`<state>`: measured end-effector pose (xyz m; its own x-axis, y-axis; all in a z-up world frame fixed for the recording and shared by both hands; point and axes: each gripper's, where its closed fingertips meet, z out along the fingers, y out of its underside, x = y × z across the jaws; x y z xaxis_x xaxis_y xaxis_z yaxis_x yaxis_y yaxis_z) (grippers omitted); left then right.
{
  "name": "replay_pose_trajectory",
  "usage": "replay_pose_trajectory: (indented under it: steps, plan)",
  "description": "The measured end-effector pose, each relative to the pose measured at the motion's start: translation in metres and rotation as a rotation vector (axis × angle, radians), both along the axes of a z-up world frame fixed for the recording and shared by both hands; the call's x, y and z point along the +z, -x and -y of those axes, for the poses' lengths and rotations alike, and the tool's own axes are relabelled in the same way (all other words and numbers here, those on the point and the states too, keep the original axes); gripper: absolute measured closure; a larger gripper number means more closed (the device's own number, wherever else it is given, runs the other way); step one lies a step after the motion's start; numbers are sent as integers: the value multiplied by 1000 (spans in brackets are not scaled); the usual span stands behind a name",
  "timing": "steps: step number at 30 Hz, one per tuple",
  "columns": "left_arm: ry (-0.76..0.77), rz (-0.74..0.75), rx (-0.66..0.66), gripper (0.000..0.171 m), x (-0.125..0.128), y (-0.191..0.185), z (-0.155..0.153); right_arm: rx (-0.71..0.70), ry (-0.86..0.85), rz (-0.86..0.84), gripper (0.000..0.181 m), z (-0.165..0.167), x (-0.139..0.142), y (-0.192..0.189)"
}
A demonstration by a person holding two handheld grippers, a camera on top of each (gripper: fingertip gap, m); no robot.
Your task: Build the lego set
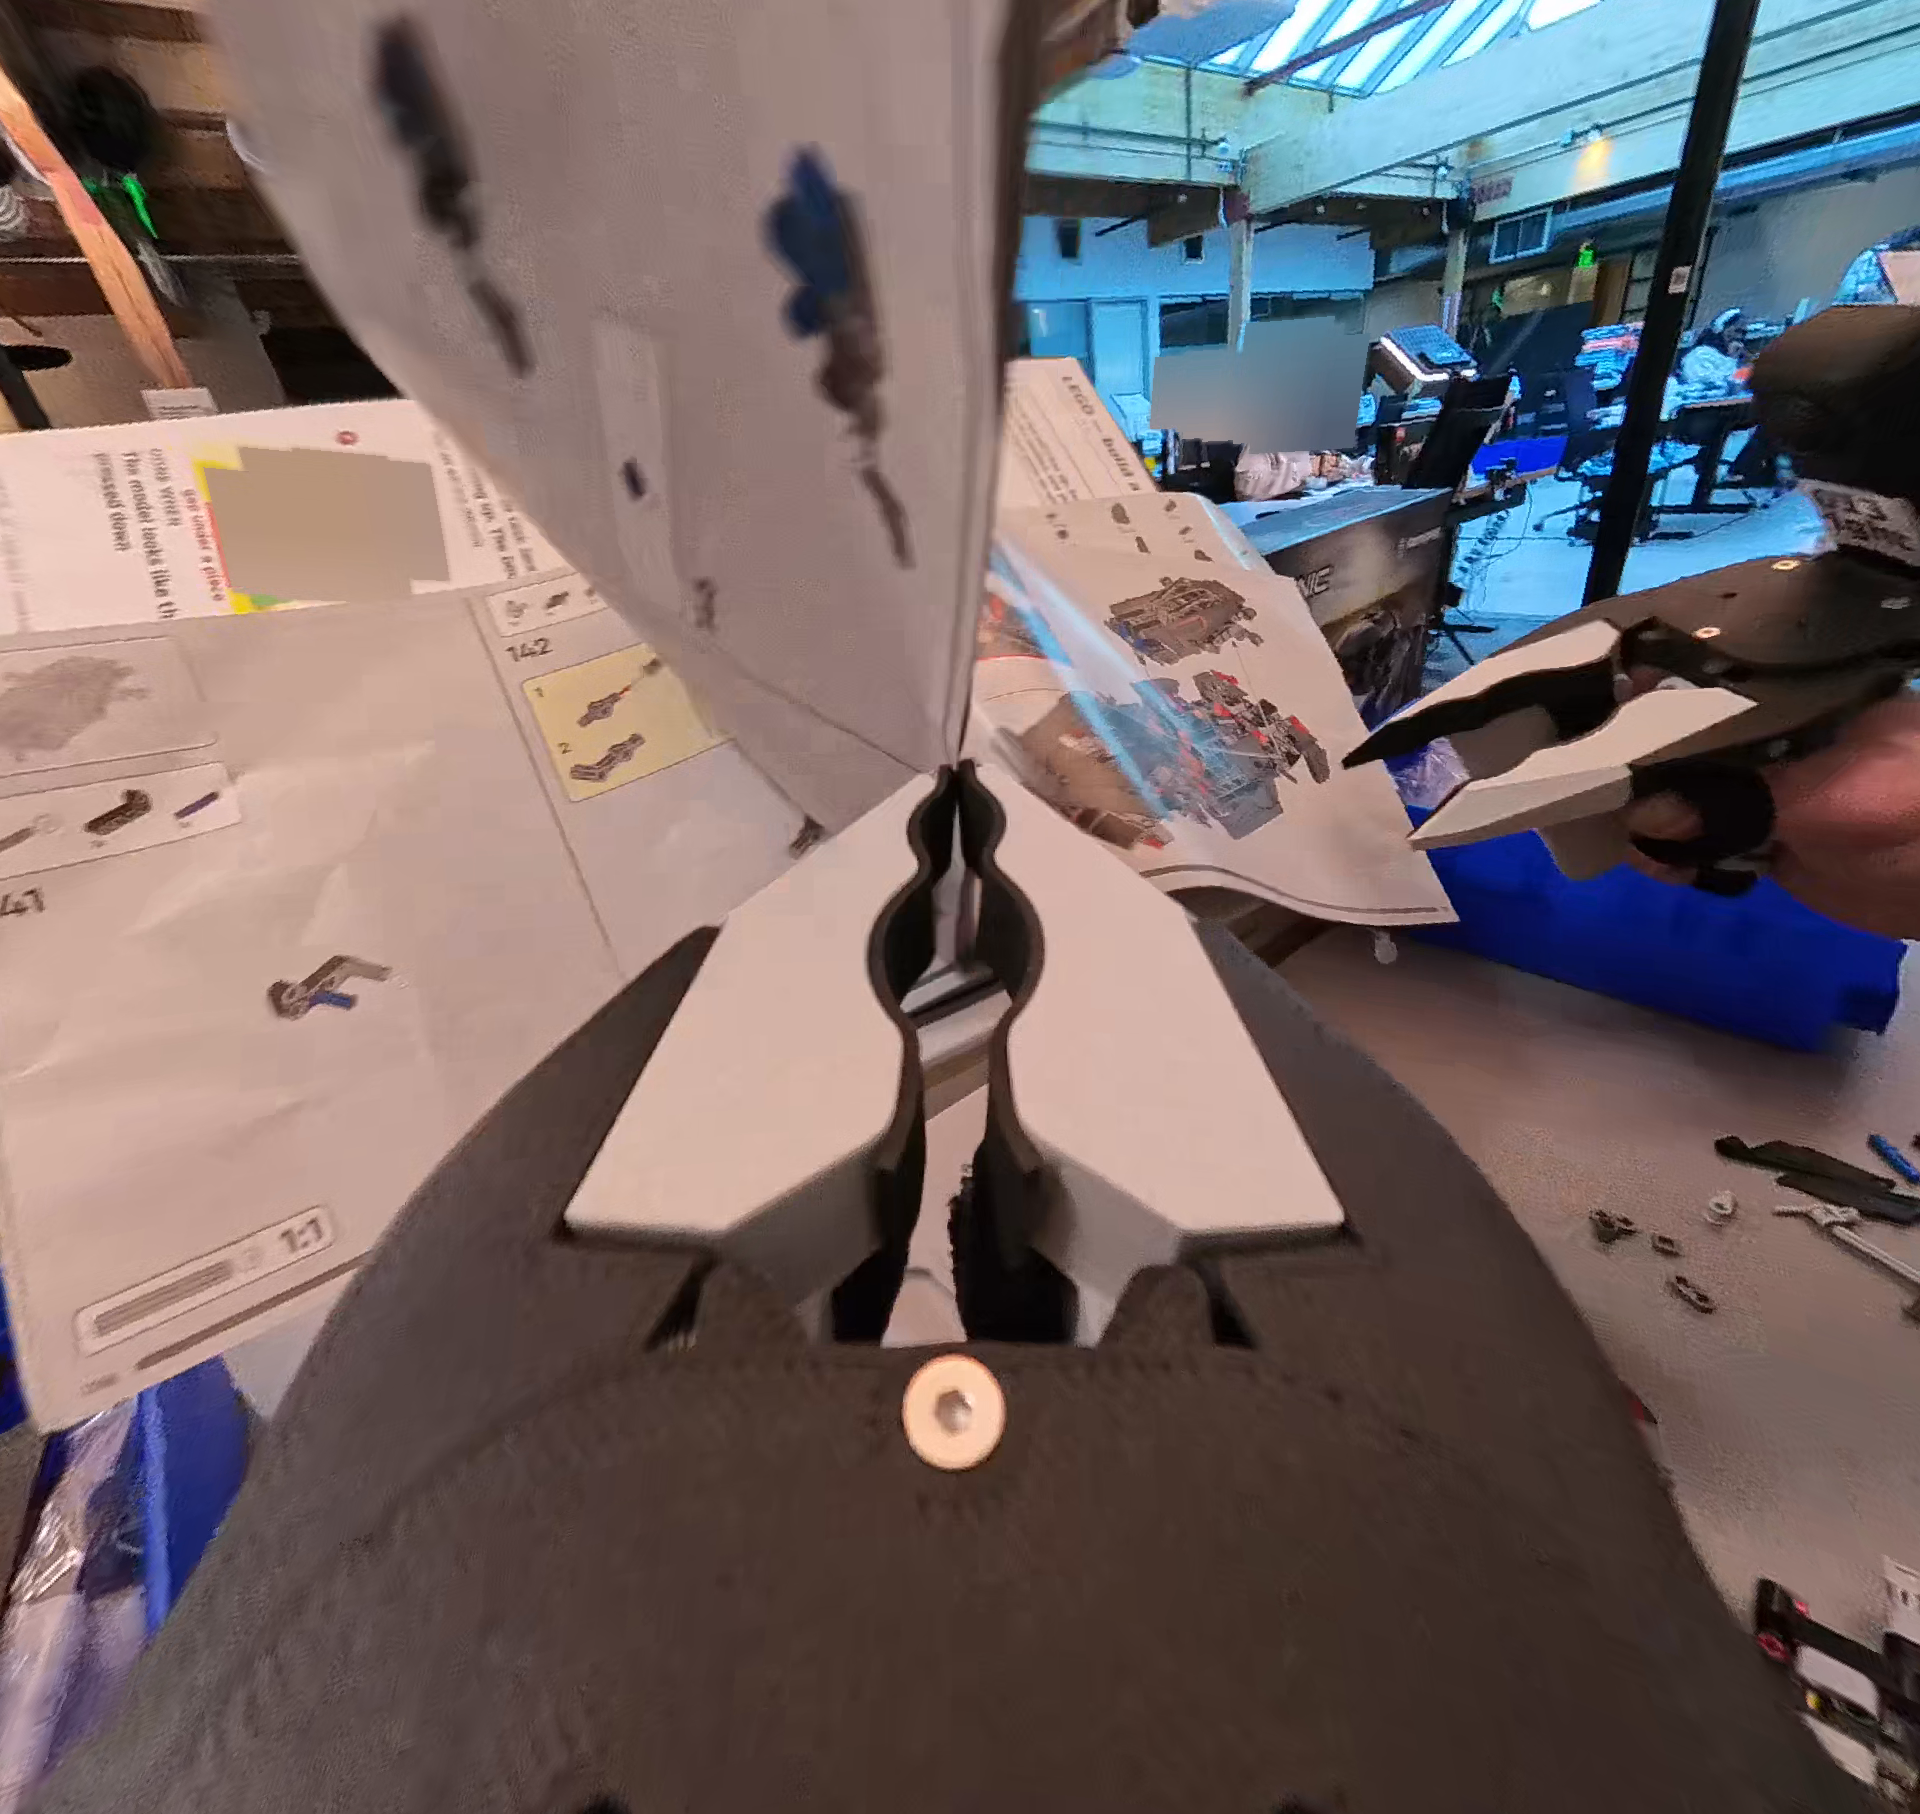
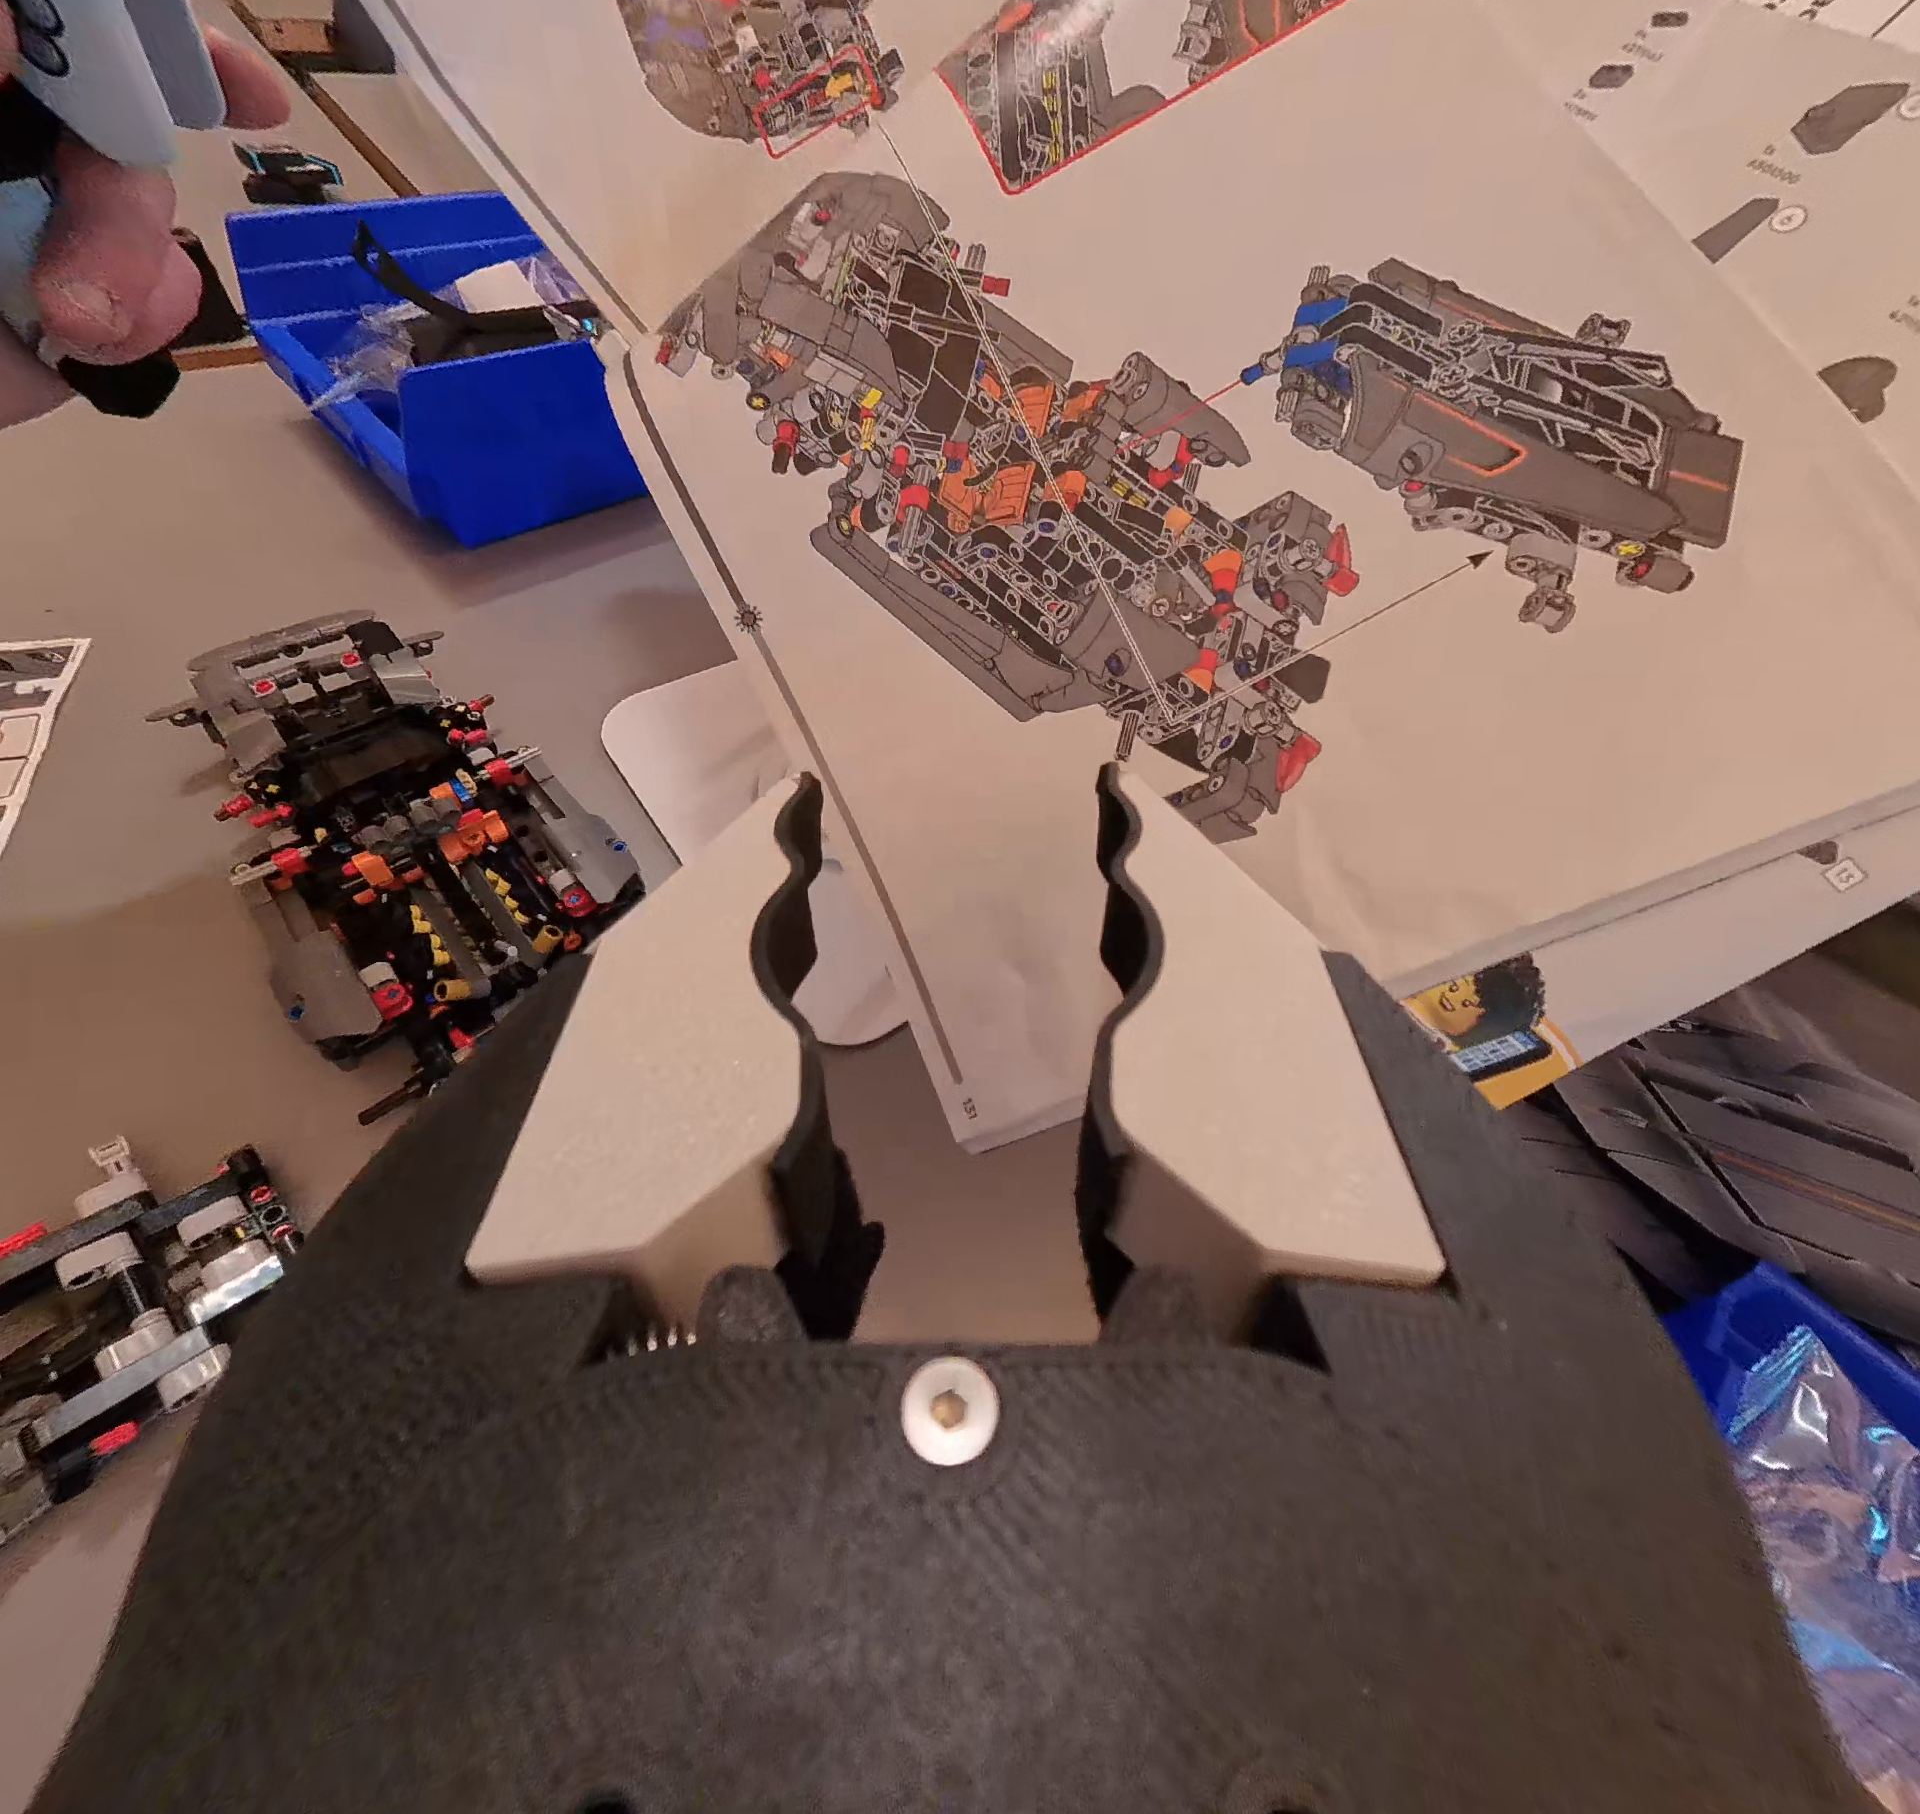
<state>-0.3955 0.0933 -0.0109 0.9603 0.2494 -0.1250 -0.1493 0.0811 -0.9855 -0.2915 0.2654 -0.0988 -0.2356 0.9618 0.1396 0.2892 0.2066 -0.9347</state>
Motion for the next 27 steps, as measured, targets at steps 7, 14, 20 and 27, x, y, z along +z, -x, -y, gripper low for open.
replay_pose_trajectory:
  steps: [7, 14, 20, 27]
  plan:
    - [-28, 74, 25, 171, -7, 21, 17, 5, 18, -12, 130, 1, 4, 1]
    - [-56, 128, 46, 165, -10, 34, 29, -13, 15, -1, 130, -3, -4, 4]
    - [-35, 157, 96, 162, -18, 44, 40, -24, 11, 13, 130, -8, -10, 6]
    - [149, 130, 147, 158, -63, 26, 42, -27, 8, 17, 130, -10, -11, 7]
